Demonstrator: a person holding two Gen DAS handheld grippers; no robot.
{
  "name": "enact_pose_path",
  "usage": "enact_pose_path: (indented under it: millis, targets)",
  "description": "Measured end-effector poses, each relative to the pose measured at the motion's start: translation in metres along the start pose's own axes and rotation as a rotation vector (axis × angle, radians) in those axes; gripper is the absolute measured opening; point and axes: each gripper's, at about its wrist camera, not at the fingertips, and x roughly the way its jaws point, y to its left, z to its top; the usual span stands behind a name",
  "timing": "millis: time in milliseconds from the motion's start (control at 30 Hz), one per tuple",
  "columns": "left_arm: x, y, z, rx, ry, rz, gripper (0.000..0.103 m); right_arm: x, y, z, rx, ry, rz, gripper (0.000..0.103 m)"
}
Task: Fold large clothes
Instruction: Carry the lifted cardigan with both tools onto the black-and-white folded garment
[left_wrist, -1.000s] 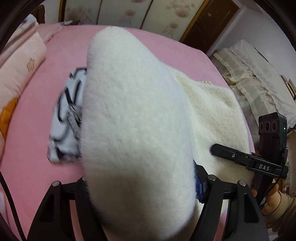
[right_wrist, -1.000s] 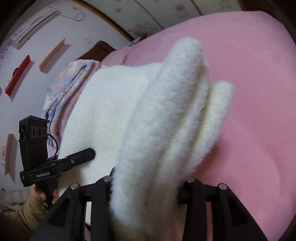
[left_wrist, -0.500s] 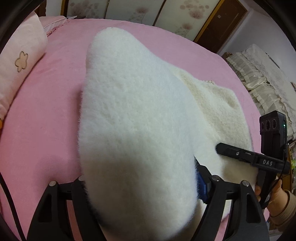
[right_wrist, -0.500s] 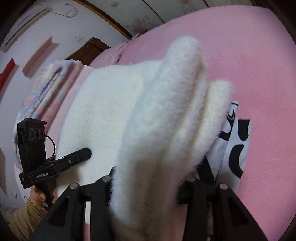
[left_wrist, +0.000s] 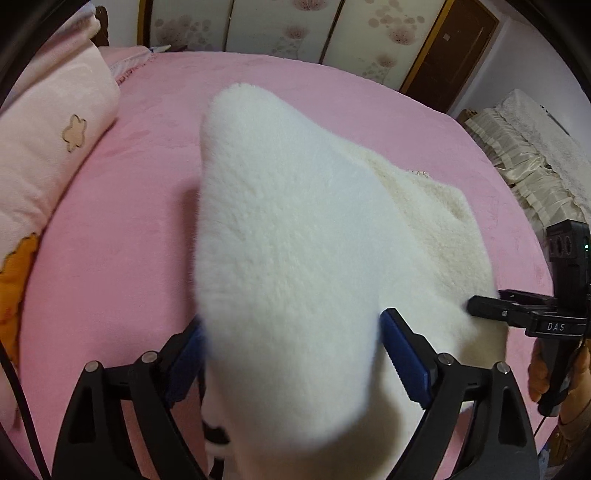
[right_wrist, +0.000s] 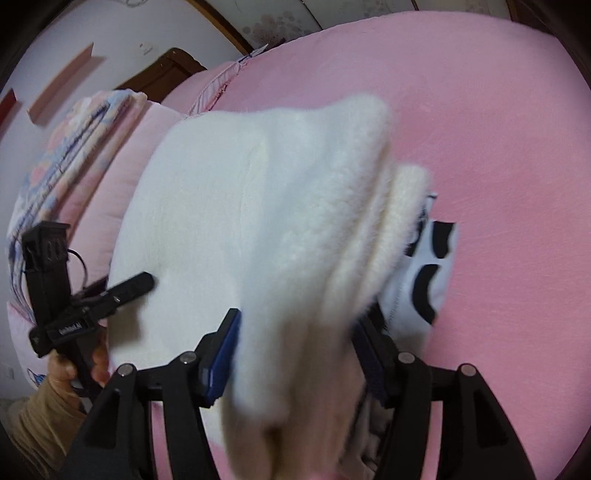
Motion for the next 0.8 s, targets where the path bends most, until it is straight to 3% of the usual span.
enact_pose_path:
  millis: [133,200,333,400,467,533,633,733,800]
  targets:
    - [-0.048,-0.005,0.003,0.034,-0.118,0.033,0.089,-0.039,0.018,-0.003,-0.093,-0.081,-0.155,0.06]
    - [-0.065,-0.006,0.006,0.018,-0.174,0.003,0.089,-0.053,0.03,-0.003,-0.143,-0.156,-0.223,0.06]
    - [-0.067,-0.019,0.021,-0.023,-0.208,-0.056,0.086,-0.062,0.059,0.006,-0.204,-0.277,-0.248,0.056]
    - [-0.056,-0.026,0.023,-0.013,-0.193,-0.047,0.071,-0.055,0.063,0.008,-0.216,-0.275,-0.239,0.034]
    - [-0.037,-0.029,0.022,0.004,-0.149,-0.02,0.043,-0.039,0.064,0.011,-0.22,-0.243,-0.247,0.016]
    - [-0.018,-0.028,0.018,0.024,-0.111,0.016,0.037,-0.024,0.055,0.007,-0.212,-0.216,-0.286,0.014]
    - [-0.008,-0.035,0.005,0.066,-0.126,0.06,0.032,-0.002,0.032,0.001,-0.184,-0.179,-0.345,0.007]
    - [0.001,-0.029,0.002,0.057,-0.122,0.093,0.013,0.007,0.01,-0.003,-0.143,-0.163,-0.314,0.007]
    - [0.006,-0.025,0.0,0.042,-0.122,0.084,0.012,0.011,0.003,-0.003,-0.121,-0.159,-0.291,0.006]
